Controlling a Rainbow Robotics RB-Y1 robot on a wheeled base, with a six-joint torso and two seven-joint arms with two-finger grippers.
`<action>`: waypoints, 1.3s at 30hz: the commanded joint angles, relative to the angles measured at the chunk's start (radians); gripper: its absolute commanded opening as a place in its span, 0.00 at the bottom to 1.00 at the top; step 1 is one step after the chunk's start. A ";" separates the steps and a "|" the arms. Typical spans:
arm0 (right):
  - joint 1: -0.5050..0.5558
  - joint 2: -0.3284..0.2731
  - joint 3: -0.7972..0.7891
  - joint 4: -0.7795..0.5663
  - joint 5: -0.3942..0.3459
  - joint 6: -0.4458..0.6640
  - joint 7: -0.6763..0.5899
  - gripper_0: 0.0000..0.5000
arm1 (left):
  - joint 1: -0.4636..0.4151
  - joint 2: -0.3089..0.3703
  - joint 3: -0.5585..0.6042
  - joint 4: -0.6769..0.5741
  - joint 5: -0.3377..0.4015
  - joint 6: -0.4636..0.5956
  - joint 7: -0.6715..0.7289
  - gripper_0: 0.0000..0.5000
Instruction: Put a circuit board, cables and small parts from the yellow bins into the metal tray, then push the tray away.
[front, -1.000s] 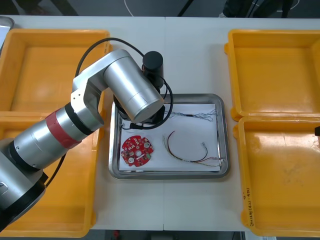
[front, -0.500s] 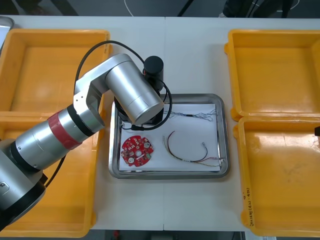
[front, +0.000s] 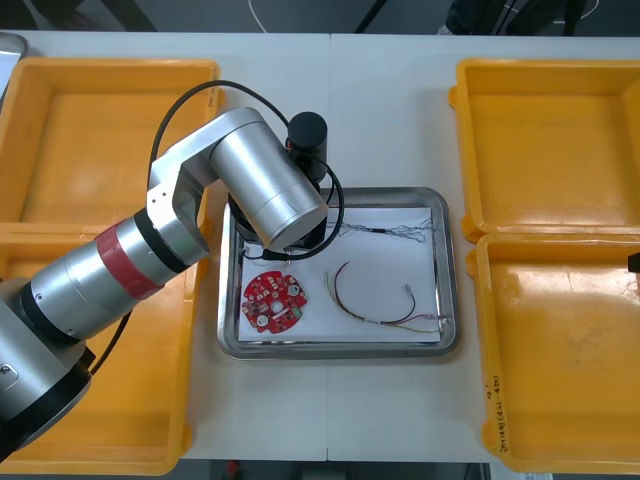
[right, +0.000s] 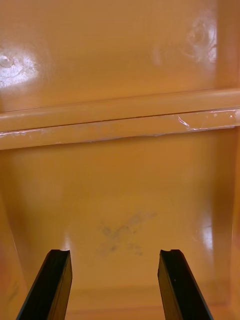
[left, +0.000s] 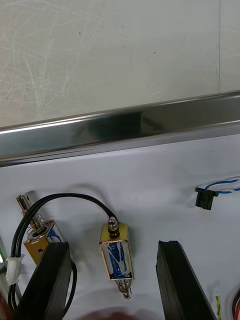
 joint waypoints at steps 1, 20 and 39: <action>0.017 0.005 0.012 -0.007 -0.011 0.003 0.023 1.00 | -0.033 0.007 0.019 -0.085 0.001 0.048 0.074 1.00; -0.008 0.002 0.061 -0.024 -0.037 0.003 0.013 1.00 | -0.035 0.168 0.335 -0.357 0.226 0.320 0.053 1.00; -0.170 -0.043 0.304 -0.096 -0.146 0.003 -0.007 1.00 | 0.022 0.392 0.601 -0.438 0.477 0.348 -0.018 1.00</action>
